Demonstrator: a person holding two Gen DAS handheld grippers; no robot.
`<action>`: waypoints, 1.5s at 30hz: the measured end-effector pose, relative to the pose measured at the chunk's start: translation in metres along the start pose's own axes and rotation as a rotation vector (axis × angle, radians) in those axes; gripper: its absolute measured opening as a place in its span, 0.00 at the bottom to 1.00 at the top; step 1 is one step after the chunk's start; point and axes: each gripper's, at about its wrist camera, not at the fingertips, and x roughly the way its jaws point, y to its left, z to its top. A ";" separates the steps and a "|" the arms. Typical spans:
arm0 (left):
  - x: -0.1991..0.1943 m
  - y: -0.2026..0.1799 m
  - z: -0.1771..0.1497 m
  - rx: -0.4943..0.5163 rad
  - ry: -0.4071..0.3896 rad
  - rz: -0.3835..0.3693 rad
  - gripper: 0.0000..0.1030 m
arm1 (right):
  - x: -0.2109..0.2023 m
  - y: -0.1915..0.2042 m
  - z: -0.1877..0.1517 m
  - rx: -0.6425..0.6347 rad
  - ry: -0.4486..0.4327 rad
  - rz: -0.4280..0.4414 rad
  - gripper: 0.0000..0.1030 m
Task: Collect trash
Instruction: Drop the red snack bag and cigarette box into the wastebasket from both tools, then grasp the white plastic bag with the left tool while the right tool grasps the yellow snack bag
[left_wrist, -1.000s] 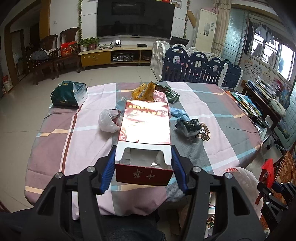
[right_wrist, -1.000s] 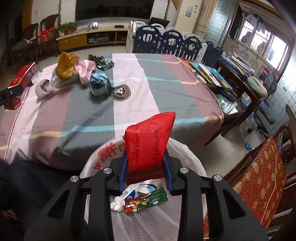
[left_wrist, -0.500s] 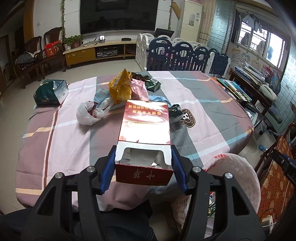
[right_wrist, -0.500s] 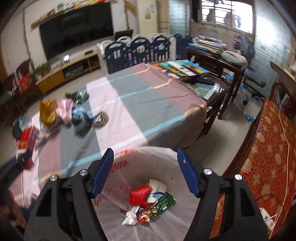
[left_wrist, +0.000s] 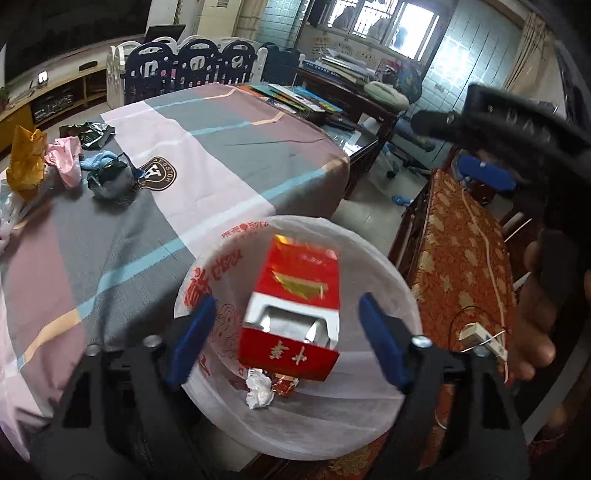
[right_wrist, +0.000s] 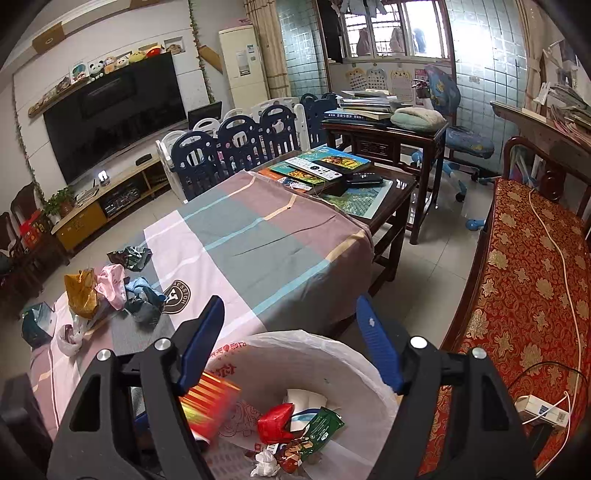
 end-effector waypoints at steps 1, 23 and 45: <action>0.001 0.000 -0.001 0.009 -0.002 0.029 0.91 | 0.001 0.000 0.000 0.000 0.002 0.001 0.72; -0.051 0.325 0.031 -0.795 -0.128 0.622 0.92 | 0.039 0.023 -0.021 -0.079 0.109 0.042 0.74; -0.089 0.287 -0.043 -0.892 -0.157 0.701 0.20 | 0.124 0.316 -0.016 -0.378 0.207 0.482 0.77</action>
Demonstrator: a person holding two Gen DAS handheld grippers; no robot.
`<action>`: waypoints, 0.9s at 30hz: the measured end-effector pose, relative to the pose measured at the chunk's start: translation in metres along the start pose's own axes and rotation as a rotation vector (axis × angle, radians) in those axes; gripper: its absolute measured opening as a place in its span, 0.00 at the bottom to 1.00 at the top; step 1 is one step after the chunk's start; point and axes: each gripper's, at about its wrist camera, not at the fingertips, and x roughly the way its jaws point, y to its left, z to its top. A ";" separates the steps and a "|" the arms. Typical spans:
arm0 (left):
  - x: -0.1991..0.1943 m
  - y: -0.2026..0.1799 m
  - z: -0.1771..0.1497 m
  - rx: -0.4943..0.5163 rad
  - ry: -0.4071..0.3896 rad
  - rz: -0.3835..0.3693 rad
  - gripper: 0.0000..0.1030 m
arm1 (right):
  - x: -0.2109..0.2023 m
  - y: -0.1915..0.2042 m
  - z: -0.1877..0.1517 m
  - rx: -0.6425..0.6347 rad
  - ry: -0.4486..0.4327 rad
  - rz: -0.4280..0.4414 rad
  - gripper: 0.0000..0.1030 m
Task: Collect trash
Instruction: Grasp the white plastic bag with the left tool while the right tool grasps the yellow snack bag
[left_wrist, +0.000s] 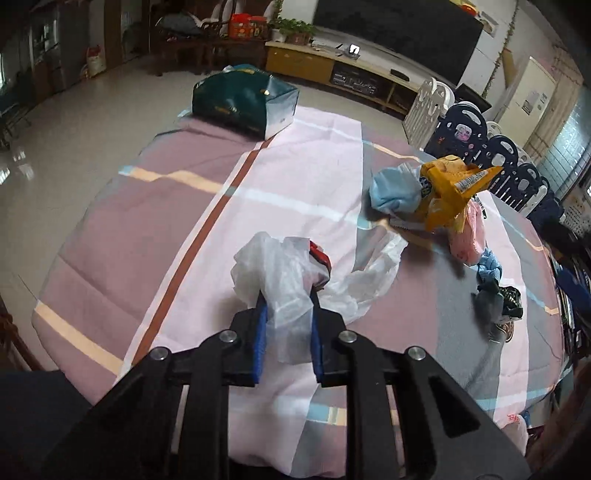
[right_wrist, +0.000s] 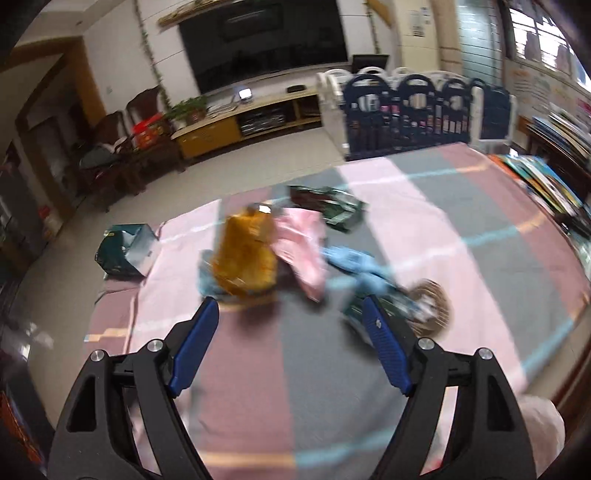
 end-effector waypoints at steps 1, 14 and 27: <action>-0.002 0.004 0.001 -0.020 0.001 -0.006 0.20 | 0.016 0.011 0.008 -0.013 0.017 0.016 0.77; -0.024 0.020 0.011 -0.070 -0.066 0.018 0.20 | 0.070 0.025 0.021 -0.021 0.148 0.018 0.09; -0.117 -0.002 -0.010 0.119 -0.245 0.044 0.20 | -0.091 -0.019 -0.101 -0.010 0.033 0.007 0.09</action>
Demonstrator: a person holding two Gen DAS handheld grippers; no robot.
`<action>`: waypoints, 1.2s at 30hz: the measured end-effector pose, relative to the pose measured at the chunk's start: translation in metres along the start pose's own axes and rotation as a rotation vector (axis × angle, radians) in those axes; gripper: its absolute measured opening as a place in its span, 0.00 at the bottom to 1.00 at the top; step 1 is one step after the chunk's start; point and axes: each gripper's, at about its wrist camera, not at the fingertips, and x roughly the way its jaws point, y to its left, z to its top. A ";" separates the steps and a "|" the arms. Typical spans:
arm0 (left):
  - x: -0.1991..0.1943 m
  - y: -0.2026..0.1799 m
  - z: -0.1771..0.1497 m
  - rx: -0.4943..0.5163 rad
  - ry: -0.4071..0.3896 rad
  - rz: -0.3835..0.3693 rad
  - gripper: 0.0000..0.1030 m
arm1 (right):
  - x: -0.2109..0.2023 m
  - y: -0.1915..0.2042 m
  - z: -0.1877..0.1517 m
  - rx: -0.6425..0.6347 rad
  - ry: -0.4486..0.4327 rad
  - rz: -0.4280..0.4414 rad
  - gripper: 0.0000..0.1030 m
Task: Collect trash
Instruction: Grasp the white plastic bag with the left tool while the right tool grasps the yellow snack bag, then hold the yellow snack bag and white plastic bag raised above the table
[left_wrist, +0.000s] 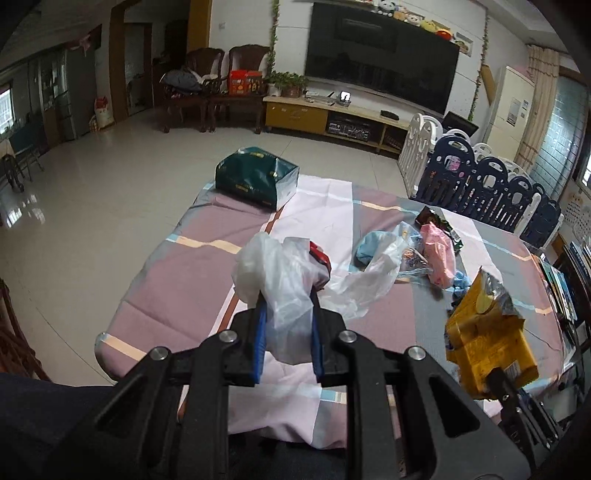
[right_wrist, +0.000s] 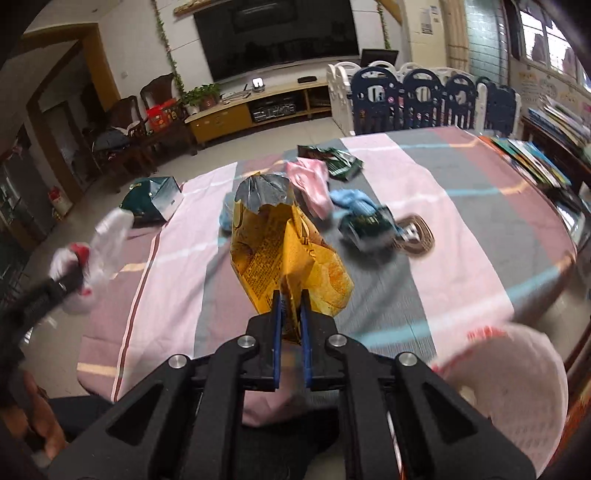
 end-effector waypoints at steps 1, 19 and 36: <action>-0.008 -0.002 -0.001 0.018 -0.015 -0.006 0.20 | -0.003 -0.002 -0.003 0.005 0.006 -0.004 0.09; -0.031 0.011 -0.008 0.027 -0.034 -0.020 0.20 | -0.038 0.037 -0.002 -0.027 -0.045 -0.044 0.09; -0.024 0.008 -0.009 0.030 -0.018 -0.020 0.20 | -0.037 0.032 -0.004 -0.007 -0.033 -0.043 0.09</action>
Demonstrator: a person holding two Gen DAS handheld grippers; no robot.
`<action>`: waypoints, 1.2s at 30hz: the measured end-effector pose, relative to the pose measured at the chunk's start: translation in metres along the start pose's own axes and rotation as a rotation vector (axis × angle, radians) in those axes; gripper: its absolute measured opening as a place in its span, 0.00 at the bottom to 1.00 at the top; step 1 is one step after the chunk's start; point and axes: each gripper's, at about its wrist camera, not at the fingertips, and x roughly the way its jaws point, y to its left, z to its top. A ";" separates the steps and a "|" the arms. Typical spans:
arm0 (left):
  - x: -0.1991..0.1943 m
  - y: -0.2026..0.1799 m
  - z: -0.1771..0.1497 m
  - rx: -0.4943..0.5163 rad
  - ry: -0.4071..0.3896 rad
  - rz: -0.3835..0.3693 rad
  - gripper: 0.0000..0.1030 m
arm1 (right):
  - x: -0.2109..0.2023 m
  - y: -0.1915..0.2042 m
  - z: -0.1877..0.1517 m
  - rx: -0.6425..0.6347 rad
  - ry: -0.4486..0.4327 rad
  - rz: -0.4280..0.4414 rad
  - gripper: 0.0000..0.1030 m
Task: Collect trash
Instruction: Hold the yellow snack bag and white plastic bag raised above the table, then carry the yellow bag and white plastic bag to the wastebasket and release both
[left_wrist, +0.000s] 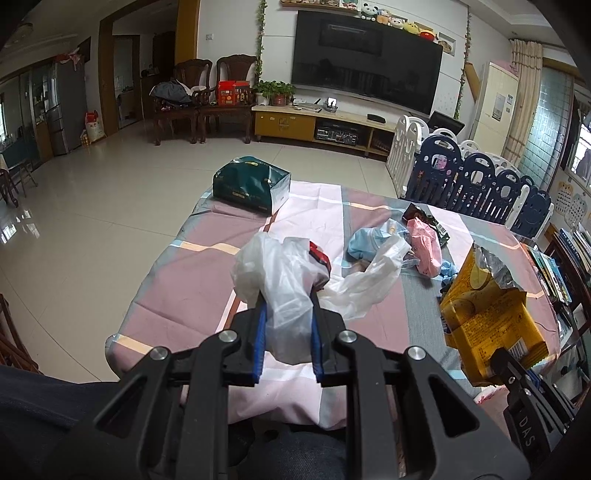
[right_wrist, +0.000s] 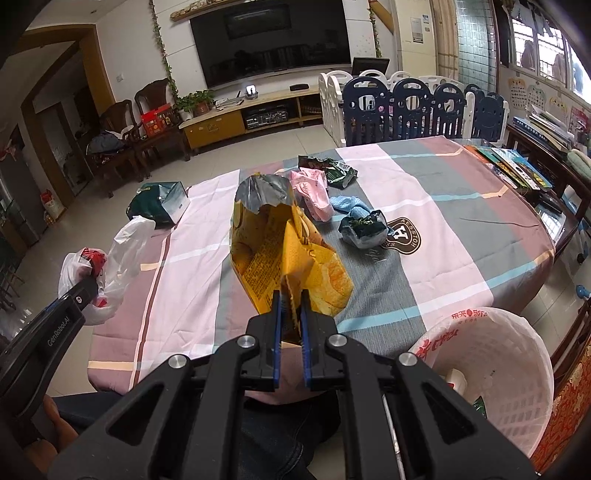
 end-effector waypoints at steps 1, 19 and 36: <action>0.000 0.000 0.000 0.000 0.000 0.000 0.20 | 0.000 0.000 0.000 0.001 0.001 0.000 0.09; 0.000 0.001 0.001 -0.003 0.002 0.001 0.20 | 0.004 -0.001 -0.001 0.004 0.015 0.002 0.09; 0.005 -0.005 -0.007 -0.015 0.020 -0.092 0.20 | -0.039 -0.120 -0.025 0.121 0.004 -0.197 0.09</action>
